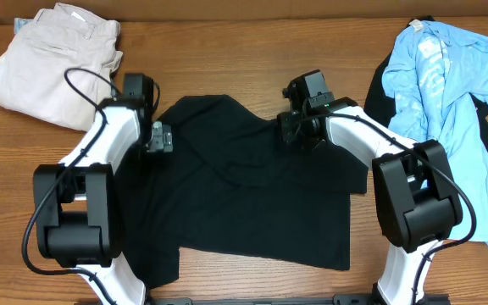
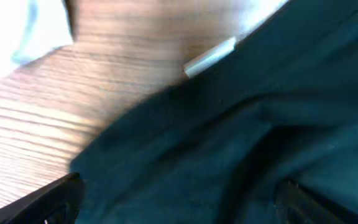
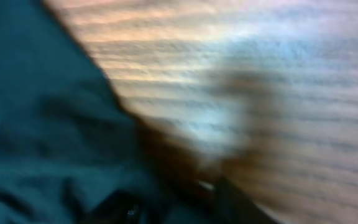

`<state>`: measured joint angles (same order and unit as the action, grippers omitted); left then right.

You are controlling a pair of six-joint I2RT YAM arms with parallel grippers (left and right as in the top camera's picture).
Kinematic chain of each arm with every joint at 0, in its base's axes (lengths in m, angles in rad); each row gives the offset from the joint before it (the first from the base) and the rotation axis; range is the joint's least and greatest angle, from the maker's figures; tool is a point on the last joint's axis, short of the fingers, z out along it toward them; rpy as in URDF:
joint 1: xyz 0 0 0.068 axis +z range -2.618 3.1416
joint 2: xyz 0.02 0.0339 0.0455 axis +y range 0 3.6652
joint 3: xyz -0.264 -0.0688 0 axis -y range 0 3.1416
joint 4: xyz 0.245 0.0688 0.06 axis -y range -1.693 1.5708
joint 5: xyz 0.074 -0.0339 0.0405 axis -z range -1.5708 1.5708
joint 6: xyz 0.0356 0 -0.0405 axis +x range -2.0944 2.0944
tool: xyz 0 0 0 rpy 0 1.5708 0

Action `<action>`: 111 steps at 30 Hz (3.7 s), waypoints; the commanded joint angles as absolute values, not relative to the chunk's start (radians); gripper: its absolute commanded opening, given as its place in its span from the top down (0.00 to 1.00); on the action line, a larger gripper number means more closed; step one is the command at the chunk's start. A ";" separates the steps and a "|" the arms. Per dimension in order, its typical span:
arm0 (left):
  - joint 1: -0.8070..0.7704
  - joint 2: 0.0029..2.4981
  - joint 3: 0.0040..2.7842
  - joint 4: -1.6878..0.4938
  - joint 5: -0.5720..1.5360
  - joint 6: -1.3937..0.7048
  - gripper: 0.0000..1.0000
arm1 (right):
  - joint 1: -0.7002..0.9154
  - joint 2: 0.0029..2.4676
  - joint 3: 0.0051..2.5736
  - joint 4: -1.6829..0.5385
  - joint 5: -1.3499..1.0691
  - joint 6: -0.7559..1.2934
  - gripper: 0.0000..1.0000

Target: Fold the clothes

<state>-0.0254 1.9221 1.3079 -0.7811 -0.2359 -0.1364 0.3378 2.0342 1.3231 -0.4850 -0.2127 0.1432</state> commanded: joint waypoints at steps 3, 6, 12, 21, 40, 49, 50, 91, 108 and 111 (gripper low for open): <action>-0.022 1.922 1.513 -0.860 -0.193 -0.133 0.00 | 0.333 2.033 1.324 -0.425 -0.330 0.106 0.70; -0.021 1.922 1.571 -0.886 -0.165 -0.125 0.00 | 0.333 2.033 1.324 -0.408 -0.359 0.106 0.78; -0.019 1.922 1.604 -0.888 -0.155 -0.085 0.00 | 0.339 2.033 1.329 -0.381 -0.413 0.108 0.96; -0.011 1.920 1.637 -0.893 -0.156 -0.074 0.00 | 0.338 2.033 1.612 -0.339 -0.329 0.129 0.96; -0.014 1.920 1.686 -0.903 -0.133 -0.066 0.00 | 0.327 2.393 1.998 -0.139 -0.256 0.130 0.92; -0.011 1.920 1.686 -0.902 -0.134 -0.066 0.00 | 0.296 2.325 2.074 -0.435 -0.290 0.233 0.00; -0.011 1.920 1.686 -0.901 -0.134 -0.066 0.00 | 0.286 2.303 2.097 -0.508 -0.292 0.262 0.00; -0.005 1.921 1.686 -0.918 -0.138 -0.044 0.05 | 0.095 1.657 0.971 -0.934 0.057 0.656 0.52; -0.005 1.921 1.686 -0.920 -0.138 -0.044 0.05 | 0.062 1.656 0.841 -0.752 0.047 0.655 0.96; -0.005 1.921 1.686 -0.920 -0.138 -0.044 0.05 | 0.053 1.650 0.890 -0.757 0.042 0.624 0.96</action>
<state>-0.0120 1.9221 1.6634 -0.9203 -0.1452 -0.0677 0.0689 1.6577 0.8654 -0.7609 0.0372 0.6491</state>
